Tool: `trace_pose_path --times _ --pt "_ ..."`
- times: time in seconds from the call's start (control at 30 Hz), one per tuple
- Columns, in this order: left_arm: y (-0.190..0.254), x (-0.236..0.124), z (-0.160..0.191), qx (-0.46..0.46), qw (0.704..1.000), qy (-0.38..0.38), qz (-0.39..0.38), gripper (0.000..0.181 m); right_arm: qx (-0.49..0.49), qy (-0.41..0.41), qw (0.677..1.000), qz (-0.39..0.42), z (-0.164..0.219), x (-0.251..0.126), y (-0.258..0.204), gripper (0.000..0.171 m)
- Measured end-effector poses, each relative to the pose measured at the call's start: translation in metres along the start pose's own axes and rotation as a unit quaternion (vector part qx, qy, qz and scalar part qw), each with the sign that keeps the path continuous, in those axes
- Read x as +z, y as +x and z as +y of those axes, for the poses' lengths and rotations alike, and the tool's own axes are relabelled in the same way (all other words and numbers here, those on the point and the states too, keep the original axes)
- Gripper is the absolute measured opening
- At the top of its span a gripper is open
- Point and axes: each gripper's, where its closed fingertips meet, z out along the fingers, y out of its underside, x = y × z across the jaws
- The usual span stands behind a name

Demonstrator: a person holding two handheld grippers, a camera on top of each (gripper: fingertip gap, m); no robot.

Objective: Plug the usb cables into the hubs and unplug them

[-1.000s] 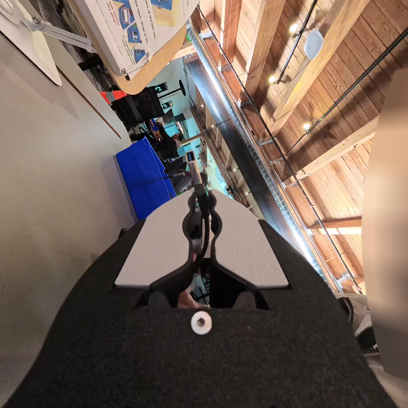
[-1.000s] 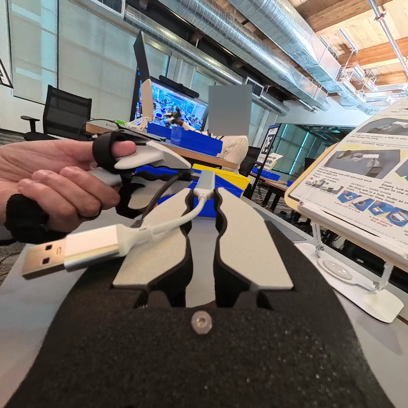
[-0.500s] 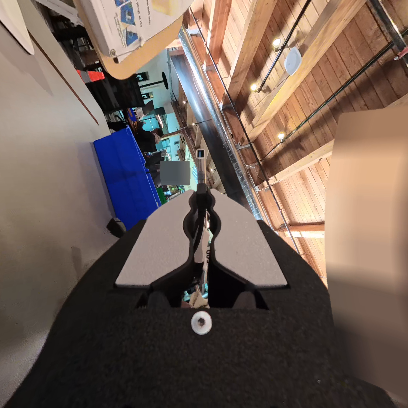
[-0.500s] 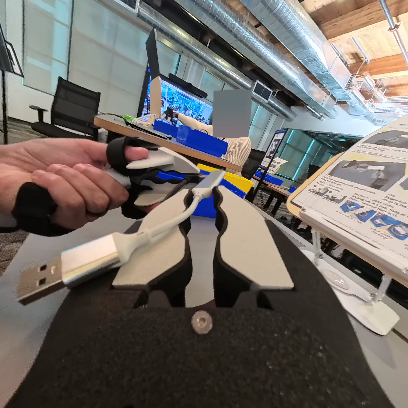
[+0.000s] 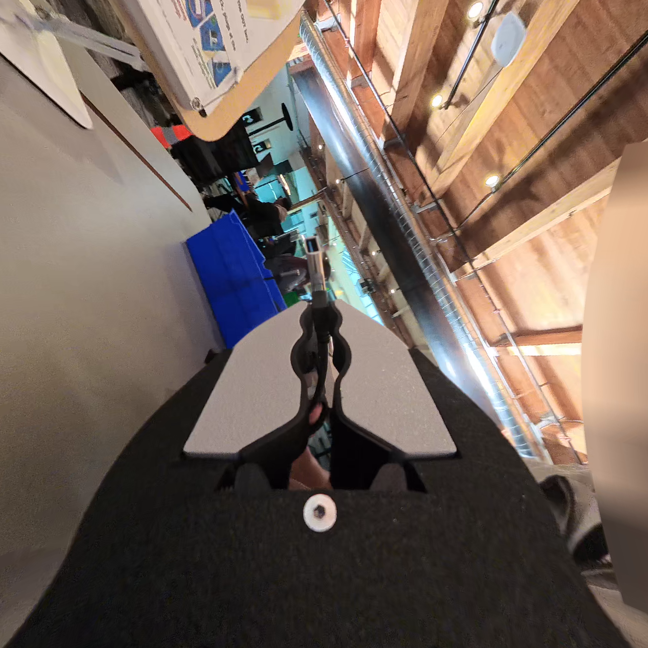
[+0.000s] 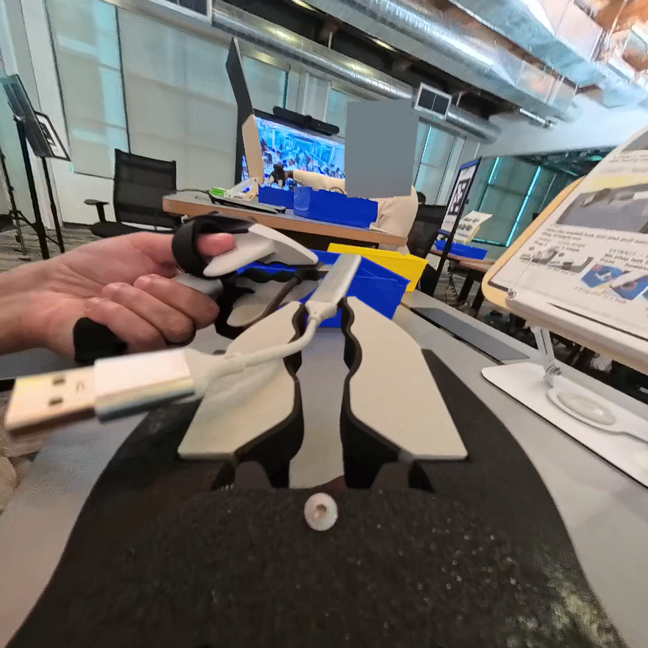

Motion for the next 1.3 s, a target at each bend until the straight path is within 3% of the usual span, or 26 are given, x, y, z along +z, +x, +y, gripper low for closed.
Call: trace_pose_path --times 0.2,0.37,0.5,0.6,0.7,0.83,0.93,1.13,1.3 --pt "0.005 0.001 -0.013 0.038 0.999 -0.012 0.01 0.008 0.031 -0.044 0.998 -0.021 0.018 -0.004 -0.002 0.032" --pt "0.001 -0.008 -0.025 0.084 0.995 -0.044 -0.027 0.008 0.088 -0.107 0.989 -0.042 0.036 -0.027 0.006 0.039" --pt "0.003 -0.009 -0.016 0.147 0.979 -0.132 -0.042 0.008 0.184 -0.072 0.979 -0.048 0.012 -0.028 0.025 0.032" --pt "0.005 -0.005 -0.002 0.194 0.959 -0.2 -0.043 0.008 0.257 -0.11 0.949 -0.144 0.011 -0.004 0.005 0.035" --pt "0.008 -0.002 0.006 0.221 0.945 -0.239 -0.036 0.008 0.259 -0.127 0.941 -0.175 0.016 0.012 -0.003 0.03" --pt "0.006 0.002 0.01 0.236 0.939 -0.249 -0.035 0.008 0.277 -0.106 0.933 -0.202 0.01 0.02 -0.009 0.011" --pt "0.007 0.001 0.011 0.252 0.933 -0.256 -0.03 0.008 0.274 -0.099 0.936 -0.196 0.01 0.02 -0.01 0.01" --pt "0.015 0.002 0.022 0.31 0.904 -0.294 -0.02 0.008 0.333 -0.058 0.908 -0.246 0.005 0.013 -0.017 0.008" --pt "0.019 0.004 0.02 0.343 0.886 -0.309 -0.032 0.008 0.326 -0.037 0.913 -0.242 0.002 0.013 -0.015 0.007"
